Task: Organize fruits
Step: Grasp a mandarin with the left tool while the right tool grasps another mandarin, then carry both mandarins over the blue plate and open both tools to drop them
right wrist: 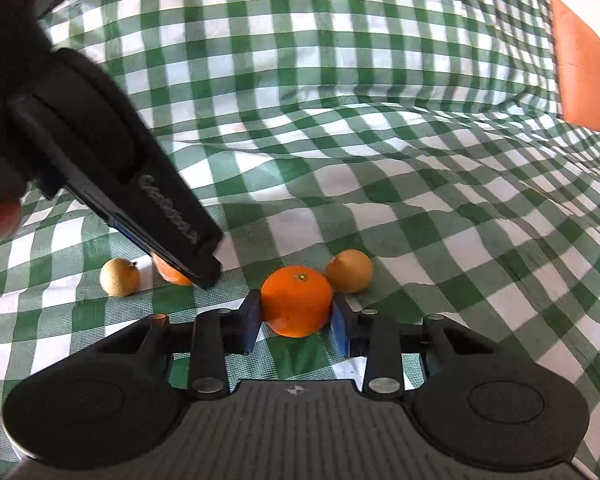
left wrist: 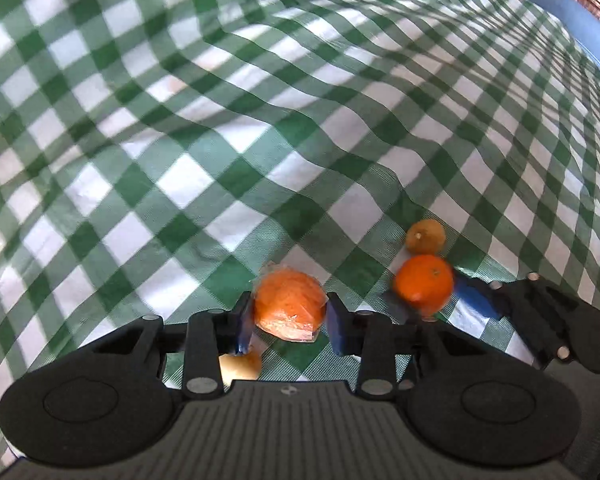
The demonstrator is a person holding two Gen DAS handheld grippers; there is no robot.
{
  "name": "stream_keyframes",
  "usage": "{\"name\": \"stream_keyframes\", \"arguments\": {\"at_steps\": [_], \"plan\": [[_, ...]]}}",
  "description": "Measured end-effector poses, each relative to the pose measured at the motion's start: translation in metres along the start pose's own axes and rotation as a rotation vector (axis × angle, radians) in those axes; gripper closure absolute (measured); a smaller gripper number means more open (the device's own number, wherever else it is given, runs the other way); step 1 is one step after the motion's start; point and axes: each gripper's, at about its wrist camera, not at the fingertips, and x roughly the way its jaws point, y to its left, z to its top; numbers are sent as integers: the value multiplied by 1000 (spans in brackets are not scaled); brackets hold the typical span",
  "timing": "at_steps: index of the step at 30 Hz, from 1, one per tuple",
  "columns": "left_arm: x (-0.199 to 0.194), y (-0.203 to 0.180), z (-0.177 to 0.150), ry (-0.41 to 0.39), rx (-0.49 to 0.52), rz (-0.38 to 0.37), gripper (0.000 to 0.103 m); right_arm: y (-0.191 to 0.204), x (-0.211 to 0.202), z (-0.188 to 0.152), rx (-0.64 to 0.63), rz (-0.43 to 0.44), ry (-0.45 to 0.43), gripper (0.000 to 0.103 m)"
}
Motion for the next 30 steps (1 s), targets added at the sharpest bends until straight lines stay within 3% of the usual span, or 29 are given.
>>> {"name": "stream_keyframes", "arguments": {"at_steps": [7, 13, 20, 30], "plan": [[-72, 6, -33, -43, -105, 150, 62, -11, -22, 4, 40, -92, -117, 66], [-154, 4, -101, -32, -249, 247, 62, -30, -65, 8, 68, -122, -122, 65], [-236, -10, -187, 17, -368, 314, 62, -27, -184, -3, -4, 62, -101, 65], [-322, -23, -291, 7, -484, 368, 62, 38, -315, -32, -131, 362, -38, 65]]}}
